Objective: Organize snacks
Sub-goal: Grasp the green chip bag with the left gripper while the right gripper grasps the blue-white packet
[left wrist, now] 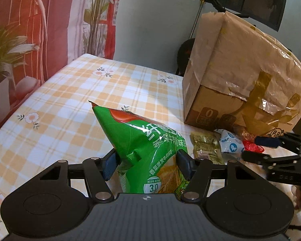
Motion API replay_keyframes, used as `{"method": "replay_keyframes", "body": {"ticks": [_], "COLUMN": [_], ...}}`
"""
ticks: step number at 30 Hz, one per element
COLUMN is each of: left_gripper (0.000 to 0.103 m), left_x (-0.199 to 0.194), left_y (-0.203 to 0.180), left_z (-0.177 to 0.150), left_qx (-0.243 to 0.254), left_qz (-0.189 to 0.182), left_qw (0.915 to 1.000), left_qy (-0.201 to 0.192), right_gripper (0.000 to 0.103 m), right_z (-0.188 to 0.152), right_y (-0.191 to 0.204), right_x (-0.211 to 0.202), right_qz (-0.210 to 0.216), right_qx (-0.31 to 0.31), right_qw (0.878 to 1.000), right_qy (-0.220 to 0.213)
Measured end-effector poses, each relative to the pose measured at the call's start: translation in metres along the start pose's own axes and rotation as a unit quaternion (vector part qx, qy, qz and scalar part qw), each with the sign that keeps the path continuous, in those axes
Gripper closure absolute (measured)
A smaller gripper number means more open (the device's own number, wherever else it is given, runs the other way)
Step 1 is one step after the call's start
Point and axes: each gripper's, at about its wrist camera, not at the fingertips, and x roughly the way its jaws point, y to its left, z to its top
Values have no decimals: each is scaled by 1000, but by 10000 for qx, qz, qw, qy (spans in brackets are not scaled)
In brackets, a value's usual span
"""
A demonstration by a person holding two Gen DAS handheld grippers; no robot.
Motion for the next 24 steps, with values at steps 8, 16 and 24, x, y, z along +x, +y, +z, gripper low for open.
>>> {"method": "replay_keyframes", "body": {"ticks": [8, 16, 24], "left_gripper": [38, 37, 37], "left_x": [-1, -1, 0], "left_y": [5, 10, 11], "left_z": [-9, -15, -16], "left_qx": [-135, -315, -397], "left_qz": [-110, -164, -190], "left_qw": [9997, 9990, 9984], "left_qy": [-169, -288, -363], "right_gripper": [31, 22, 23], "right_z": [13, 19, 19], "right_y": [8, 14, 30], "right_x": [37, 55, 37], "right_qz": [153, 259, 482], "right_qx": [-751, -340, 60], "right_qw": [9967, 9974, 9957], "right_qy": [282, 574, 786]}}
